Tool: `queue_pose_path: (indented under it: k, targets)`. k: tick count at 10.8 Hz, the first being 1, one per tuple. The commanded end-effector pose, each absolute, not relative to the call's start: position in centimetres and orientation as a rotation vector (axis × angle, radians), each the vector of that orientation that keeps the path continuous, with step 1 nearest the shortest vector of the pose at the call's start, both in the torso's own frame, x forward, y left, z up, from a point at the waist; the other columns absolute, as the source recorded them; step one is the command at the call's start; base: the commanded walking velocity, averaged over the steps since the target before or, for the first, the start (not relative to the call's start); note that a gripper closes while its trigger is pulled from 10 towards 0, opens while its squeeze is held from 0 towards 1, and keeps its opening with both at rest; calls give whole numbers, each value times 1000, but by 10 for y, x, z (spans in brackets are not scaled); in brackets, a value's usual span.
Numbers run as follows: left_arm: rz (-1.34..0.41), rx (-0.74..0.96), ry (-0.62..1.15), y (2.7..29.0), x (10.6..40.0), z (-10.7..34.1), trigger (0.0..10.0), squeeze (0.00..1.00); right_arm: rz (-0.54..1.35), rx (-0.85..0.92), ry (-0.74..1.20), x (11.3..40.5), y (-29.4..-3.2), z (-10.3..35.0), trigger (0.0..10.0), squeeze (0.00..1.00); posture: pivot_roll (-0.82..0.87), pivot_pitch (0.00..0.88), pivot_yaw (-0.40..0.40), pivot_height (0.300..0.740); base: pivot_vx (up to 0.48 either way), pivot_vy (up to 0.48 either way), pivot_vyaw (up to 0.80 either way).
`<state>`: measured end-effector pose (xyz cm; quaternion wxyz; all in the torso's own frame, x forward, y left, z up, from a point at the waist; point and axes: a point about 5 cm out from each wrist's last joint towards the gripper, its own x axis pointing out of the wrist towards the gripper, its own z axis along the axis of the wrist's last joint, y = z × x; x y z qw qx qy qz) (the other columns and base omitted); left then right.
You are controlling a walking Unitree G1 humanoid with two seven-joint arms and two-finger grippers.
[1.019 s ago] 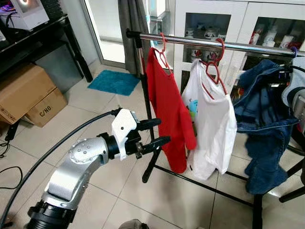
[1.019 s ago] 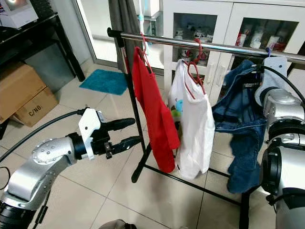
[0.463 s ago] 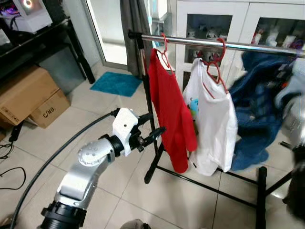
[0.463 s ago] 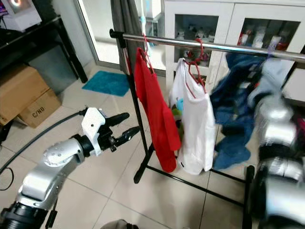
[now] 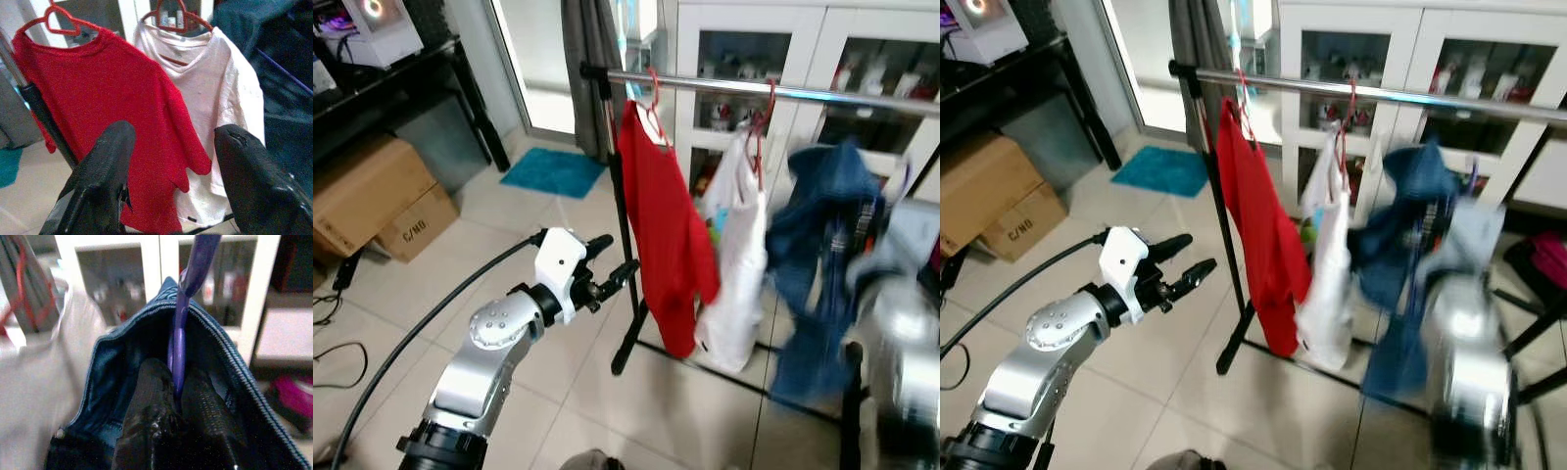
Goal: Hang hanger
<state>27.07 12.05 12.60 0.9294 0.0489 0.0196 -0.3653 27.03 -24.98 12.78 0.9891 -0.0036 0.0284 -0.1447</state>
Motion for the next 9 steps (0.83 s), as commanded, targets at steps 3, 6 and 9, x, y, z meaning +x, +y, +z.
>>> queue_pose_path:
  k: [3, 6, 9]
  targets:
    - [-698, 95, 62, 125, 266, 118, 10000, 0, -281, -57, 104, 249, -233, 124, 0, 0, -156, 1, 57, 740, -264, 0, 0]
    - [-676, 90, 53, 127, 260, 118, 10000, 0, -191, -56, 197, 244, -213, 117, 0, 0, -136, 3, 22, 740, -257, 0, 0]
    - [-664, 97, 49, 129, 261, 119, 10000, 0, -119, -32, 199, 248, -199, 122, 0, 0, -131, 0, 25, 740, 0, 0, 0]
